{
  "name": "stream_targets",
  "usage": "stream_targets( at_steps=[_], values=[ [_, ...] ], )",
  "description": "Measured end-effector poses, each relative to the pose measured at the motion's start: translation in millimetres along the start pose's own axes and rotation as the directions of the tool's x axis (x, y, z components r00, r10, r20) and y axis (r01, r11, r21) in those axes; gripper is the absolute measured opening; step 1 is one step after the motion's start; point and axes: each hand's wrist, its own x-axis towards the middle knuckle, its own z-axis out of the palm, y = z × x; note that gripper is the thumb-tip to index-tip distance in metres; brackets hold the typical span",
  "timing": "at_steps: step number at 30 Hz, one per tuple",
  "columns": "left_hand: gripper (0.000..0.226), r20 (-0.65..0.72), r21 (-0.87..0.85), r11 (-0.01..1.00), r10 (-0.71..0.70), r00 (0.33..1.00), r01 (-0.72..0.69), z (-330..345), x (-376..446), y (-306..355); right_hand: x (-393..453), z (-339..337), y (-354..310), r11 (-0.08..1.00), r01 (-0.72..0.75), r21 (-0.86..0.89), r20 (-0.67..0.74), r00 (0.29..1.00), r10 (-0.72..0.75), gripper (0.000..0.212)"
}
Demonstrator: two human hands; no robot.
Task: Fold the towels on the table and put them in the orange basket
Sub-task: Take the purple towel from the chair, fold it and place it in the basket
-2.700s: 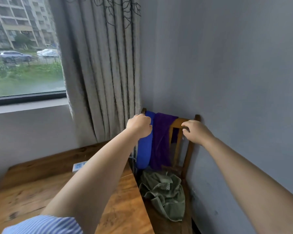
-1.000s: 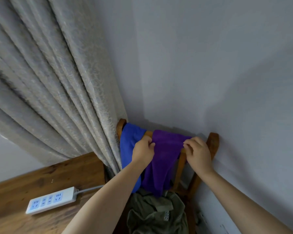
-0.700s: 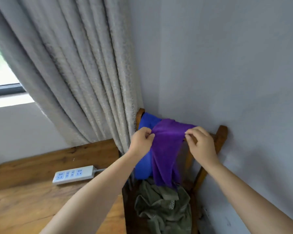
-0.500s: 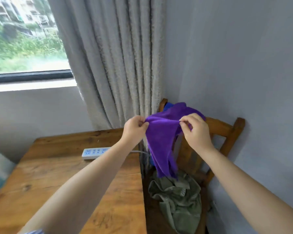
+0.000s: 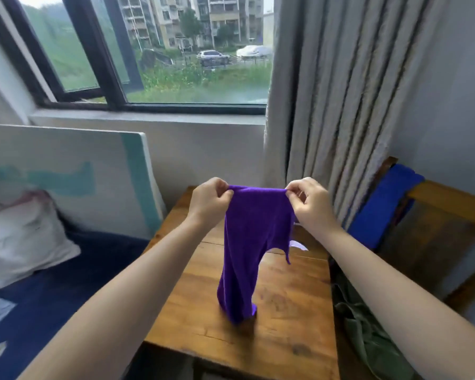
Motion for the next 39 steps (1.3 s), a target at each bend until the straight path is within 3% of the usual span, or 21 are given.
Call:
stream_targets(
  at_steps=[7, 11, 21, 25, 29, 32, 35, 39],
  values=[
    [0.016, -0.055, 0.117, 0.986, -0.117, 0.992, 0.123, -50, 9, -64, 13, 84, -24, 0.996, 0.025, 0.087, 0.172, 0.984, -0.040, 0.007],
    [0.014, -0.010, 0.170, 0.959, -0.229, 0.973, 0.227, -53, 37, -116, 23, 142, -15, 0.996, -0.014, 0.092, 0.257, 0.966, -0.010, 0.008],
    [0.012, 0.214, 0.264, 0.864, -0.485, 0.848, 0.428, 21, 130, -228, 61, 257, 72, 0.987, -0.151, -0.062, 0.411, 0.897, 0.163, 0.013],
    [0.008, 0.231, 0.199, 0.850, -0.524, 0.820, 0.488, 46, 152, -263, 82, 295, 92, 0.993, -0.089, -0.075, 0.433, 0.894, 0.113, 0.015],
    [0.020, 0.283, 0.130, 0.855, -0.518, 0.807, 0.503, 64, 159, -296, 91, 333, 116, 0.998, -0.051, -0.048, 0.506, 0.860, 0.069, 0.027],
    [0.032, 0.325, 0.245, 0.830, -0.558, 0.764, 0.502, 80, 148, -328, 67, 358, 143, 0.970, -0.203, -0.131, 0.527, 0.815, 0.242, 0.038],
    [0.032, 0.361, 0.404, 0.762, -0.642, 0.677, 0.507, 103, 119, -369, 13, 378, 166, 0.881, -0.401, -0.251, 0.554, 0.687, 0.470, 0.035],
    [0.030, 0.437, 0.293, 0.786, -0.616, 0.655, 0.544, 121, 86, -381, -34, 390, 173, 0.790, -0.536, -0.298, 0.517, 0.605, 0.605, 0.033]
  ],
)
